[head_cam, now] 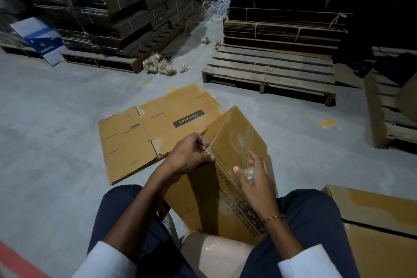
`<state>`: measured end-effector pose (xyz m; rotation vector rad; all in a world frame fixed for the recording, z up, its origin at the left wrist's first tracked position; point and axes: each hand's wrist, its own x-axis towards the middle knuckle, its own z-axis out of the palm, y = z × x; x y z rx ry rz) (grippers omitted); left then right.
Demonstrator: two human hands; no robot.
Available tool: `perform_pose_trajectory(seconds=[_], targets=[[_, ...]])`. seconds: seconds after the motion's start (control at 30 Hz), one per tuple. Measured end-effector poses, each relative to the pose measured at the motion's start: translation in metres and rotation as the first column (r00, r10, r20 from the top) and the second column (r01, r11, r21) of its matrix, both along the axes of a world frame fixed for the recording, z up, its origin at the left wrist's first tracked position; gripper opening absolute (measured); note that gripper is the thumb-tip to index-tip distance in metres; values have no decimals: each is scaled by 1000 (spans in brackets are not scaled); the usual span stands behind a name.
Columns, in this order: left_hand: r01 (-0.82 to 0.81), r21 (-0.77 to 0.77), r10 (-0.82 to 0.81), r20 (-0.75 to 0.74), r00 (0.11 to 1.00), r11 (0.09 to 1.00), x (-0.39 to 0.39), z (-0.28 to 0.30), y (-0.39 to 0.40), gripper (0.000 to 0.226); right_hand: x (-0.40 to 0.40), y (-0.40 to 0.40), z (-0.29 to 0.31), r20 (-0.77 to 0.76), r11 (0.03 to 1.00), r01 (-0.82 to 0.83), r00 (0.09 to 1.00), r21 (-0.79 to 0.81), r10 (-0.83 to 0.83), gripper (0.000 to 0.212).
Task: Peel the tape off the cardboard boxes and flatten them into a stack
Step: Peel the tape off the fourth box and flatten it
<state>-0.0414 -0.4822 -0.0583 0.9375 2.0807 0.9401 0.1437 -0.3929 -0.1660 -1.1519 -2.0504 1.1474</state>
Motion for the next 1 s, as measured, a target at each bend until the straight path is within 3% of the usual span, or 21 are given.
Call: perform_pose_trajectory(seconds=[0.17,0.37,0.67,0.83,1.0], targets=[[18,-89,-32,-156,987,996,-2,4,-2,47,-2,0,-2,8,1000,-14,1000,5,14,63],[44,-126,-74,-244,967,991,6,12,3,42,-2,1,-4,-3,1000,-13,1000,7,13,64],[45,-123,-42,21,999,991,-2,13,9,40,-2,2,-5,19,1000,-8,1000,26,7,65],[51,-216,-123,-332,935,975,-2,11,1,51,-3,2,-7,19,999,-21,1000,28,21,66],[98,-158,-140,-289,947,983,2,14,-7,30,-5,3,-7,4,999,-26,1000,32,26,65]])
